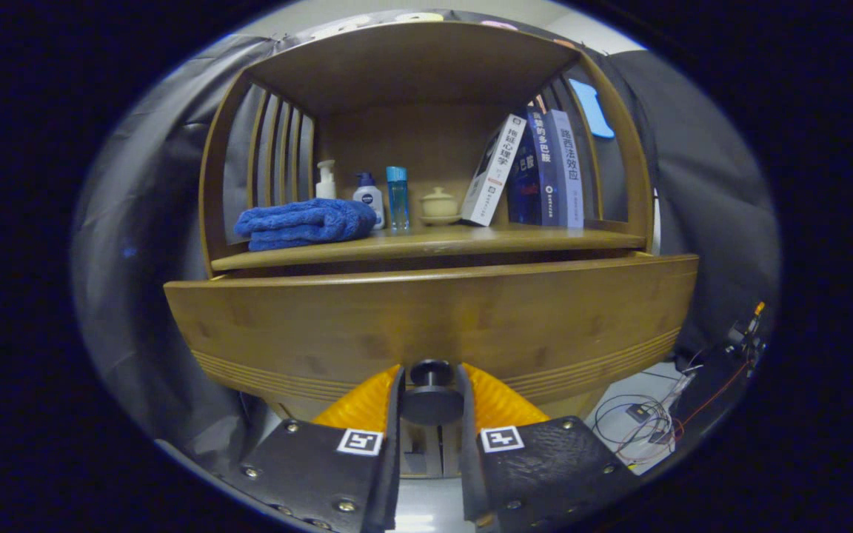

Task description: Pull open the drawer, take out the items inside it, and place them on the countertop above the cabinet.

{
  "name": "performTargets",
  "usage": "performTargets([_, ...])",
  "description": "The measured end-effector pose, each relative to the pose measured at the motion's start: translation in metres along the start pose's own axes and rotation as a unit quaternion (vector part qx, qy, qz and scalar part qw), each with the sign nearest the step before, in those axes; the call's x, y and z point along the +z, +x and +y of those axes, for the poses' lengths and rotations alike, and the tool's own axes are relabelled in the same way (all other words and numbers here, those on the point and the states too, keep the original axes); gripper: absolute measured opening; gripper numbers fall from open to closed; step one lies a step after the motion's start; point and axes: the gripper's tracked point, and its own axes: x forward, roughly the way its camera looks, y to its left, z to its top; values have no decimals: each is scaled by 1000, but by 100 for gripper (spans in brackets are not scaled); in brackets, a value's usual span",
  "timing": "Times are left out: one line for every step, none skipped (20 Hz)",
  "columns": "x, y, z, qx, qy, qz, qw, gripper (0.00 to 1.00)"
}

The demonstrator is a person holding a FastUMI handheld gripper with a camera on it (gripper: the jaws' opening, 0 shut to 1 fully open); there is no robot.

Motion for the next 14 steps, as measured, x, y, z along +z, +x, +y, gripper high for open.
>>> performTargets([-1,-7,0,-1,0,-1,1000,34])
performTargets([-3,-13,-1,-1,-1,-2,1000,34])
performTargets([-4,-17,-1,-2,0,-2,1000,34])
performTargets([-5,-21,-1,-3,1,-1,1000,34])
performTargets([-6,-26,-1,-5,0,0,1000,34])
performTargets([-7,-31,-1,-5,-3,1,1000,34])
performTargets([-8,-36,-1,-5,-6,2,1000,34])
performTargets([-10,-42,-1,-4,-8,1,1000,34])
performTargets([-11,-47,-1,-3,-7,0,1000,34])
performTargets([-13,-53,-1,-3,-7,1,1000,34])
performTargets([-17,-58,-1,-4,-9,4,1000,34])
performTargets([-23,-63,-2,-7,-13,10,1000,34])
performTargets([-20,-70,-2,-8,-11,-1,1000,34])
performTargets([-22,-71,-2,-9,-10,3,1000,34])
